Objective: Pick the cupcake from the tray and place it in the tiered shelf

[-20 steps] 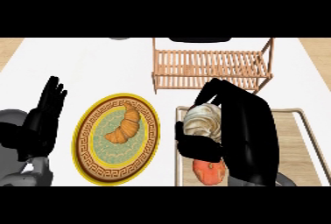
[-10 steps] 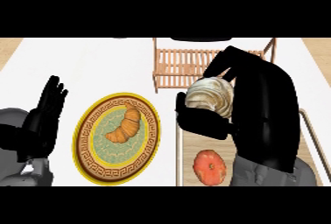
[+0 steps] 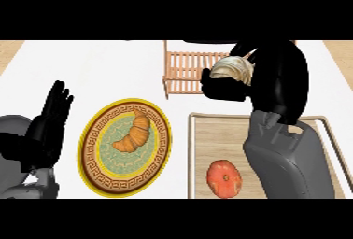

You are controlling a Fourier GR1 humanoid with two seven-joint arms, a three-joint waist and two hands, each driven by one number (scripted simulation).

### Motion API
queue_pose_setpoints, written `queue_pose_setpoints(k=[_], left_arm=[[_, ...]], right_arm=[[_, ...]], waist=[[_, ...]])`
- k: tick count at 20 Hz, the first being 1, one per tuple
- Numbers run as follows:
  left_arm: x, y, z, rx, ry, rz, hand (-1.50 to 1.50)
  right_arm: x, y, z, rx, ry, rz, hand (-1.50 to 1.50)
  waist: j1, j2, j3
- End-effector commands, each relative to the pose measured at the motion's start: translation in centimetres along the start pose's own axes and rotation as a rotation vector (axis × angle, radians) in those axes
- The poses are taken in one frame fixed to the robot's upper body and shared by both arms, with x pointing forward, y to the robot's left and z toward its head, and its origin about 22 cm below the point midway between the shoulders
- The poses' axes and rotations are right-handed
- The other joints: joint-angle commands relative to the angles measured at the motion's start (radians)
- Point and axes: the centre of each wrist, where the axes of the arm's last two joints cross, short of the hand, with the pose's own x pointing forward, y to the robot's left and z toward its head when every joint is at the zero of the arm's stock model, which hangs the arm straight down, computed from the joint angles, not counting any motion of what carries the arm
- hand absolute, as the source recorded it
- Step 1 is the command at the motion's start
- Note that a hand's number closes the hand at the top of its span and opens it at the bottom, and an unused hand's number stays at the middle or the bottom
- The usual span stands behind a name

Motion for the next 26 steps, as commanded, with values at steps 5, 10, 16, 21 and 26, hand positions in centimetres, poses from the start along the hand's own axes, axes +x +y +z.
queue_pose_setpoints(k=[5,10,16,21,26], left_arm=[[-0.9,-0.3,0.6,-0.004,-0.001,-0.015,0.0],[-0.1,0.5,0.4,0.007,-0.005,-0.015,0.0],[1.0,-1.7,-0.7,-0.004,-0.011,0.01,0.0],[1.2,-0.7,-1.4,-0.013,0.003,-0.005,0.0],[0.1,0.0,-0.3,-0.007,0.005,-0.003,0.0]], right_arm=[[-3.3,3.3,-3.5,-0.051,0.043,-0.065,1.5],[-2.2,3.6,-7.1,-0.053,0.007,-0.058,1.5],[-4.1,6.1,-8.5,-0.098,0.108,-0.167,1.5],[-4.8,8.1,-10.2,0.024,0.111,-0.181,-1.5],[-5.5,6.5,-11.5,0.032,0.077,-0.239,-1.5]], waist=[[-0.001,0.0,0.0],[0.003,0.001,0.0],[0.001,0.002,0.001],[0.002,0.002,0.0],[0.0,0.0,0.0]])
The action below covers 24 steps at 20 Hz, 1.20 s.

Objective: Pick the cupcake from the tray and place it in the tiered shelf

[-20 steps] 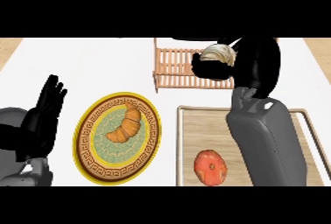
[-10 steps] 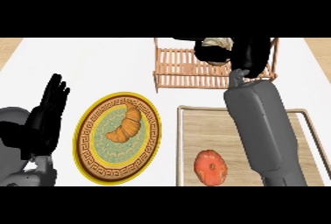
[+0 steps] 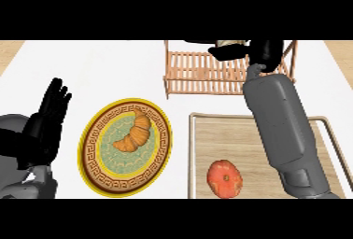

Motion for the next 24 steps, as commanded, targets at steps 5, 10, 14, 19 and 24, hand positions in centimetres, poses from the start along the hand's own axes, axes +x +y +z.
queue_pose_setpoints(k=[5,10,14,19,24], left_arm=[[-0.1,0.0,0.9,-0.011,-0.005,-0.007,0.0],[-0.1,-0.1,1.6,0.006,0.017,0.014,0.0],[-0.9,0.1,1.1,0.019,-0.007,0.001,0.0],[-1.7,-0.1,1.7,0.028,0.002,-0.018,0.0],[-1.8,-0.2,1.5,0.024,0.018,0.004,0.0]], right_arm=[[0.3,-0.7,-1.6,-0.038,-0.074,-0.162,-1.5],[0.1,-5.5,-1.6,-0.125,-0.094,-0.249,-1.5],[0.8,-8.7,-1.0,-0.2,-0.016,-0.266,-1.5],[-2.4,-15.0,0.8,-0.253,0.104,-0.271,-1.5],[-6.0,-20.6,3.9,-0.268,0.101,-0.299,-1.5]], waist=[[0.003,0.002,0.001],[-0.013,-0.005,0.0],[-0.016,-0.005,0.0],[-0.035,-0.01,0.0],[-0.033,-0.008,0.0]])
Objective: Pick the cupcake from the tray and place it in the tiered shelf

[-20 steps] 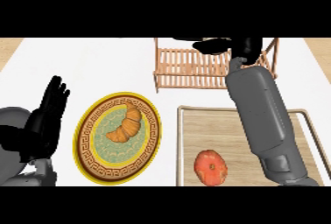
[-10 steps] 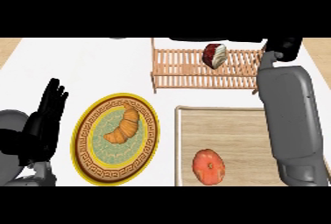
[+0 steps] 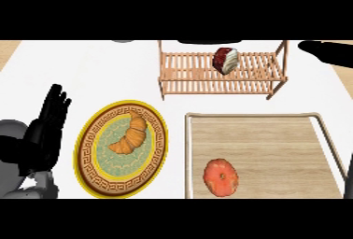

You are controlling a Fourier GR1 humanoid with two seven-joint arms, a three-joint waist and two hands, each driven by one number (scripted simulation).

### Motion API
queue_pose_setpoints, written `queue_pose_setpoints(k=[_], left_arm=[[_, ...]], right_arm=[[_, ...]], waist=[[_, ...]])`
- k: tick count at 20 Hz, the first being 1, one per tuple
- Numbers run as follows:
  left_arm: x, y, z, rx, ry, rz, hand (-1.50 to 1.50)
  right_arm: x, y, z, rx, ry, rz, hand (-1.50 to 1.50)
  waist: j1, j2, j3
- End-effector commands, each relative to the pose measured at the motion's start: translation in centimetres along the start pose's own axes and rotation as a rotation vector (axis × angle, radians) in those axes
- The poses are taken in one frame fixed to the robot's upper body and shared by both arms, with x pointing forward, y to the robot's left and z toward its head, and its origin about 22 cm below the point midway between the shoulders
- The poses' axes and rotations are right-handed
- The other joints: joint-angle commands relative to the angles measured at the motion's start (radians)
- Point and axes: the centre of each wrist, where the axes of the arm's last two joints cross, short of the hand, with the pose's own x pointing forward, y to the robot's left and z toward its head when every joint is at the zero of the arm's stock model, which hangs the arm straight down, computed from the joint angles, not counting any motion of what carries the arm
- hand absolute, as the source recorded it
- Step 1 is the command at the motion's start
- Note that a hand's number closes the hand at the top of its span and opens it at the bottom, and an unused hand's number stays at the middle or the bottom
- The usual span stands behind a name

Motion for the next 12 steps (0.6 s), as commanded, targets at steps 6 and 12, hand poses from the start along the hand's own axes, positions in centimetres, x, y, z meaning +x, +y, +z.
queue_pose_setpoints(k=[6,12], left_arm=[[0.1,-0.4,-0.9,0.002,-0.013,0.002,0.0],[0.2,-0.3,-1.3,-0.016,-0.007,0.0,0.0]], right_arm=[[-2.0,-11.0,2.7,0.041,0.004,-0.004,-1.5],[-4.9,-15.1,3.5,0.055,-0.019,-0.041,-1.5]], waist=[[0.006,0.003,0.0],[0.008,0.005,0.0]])
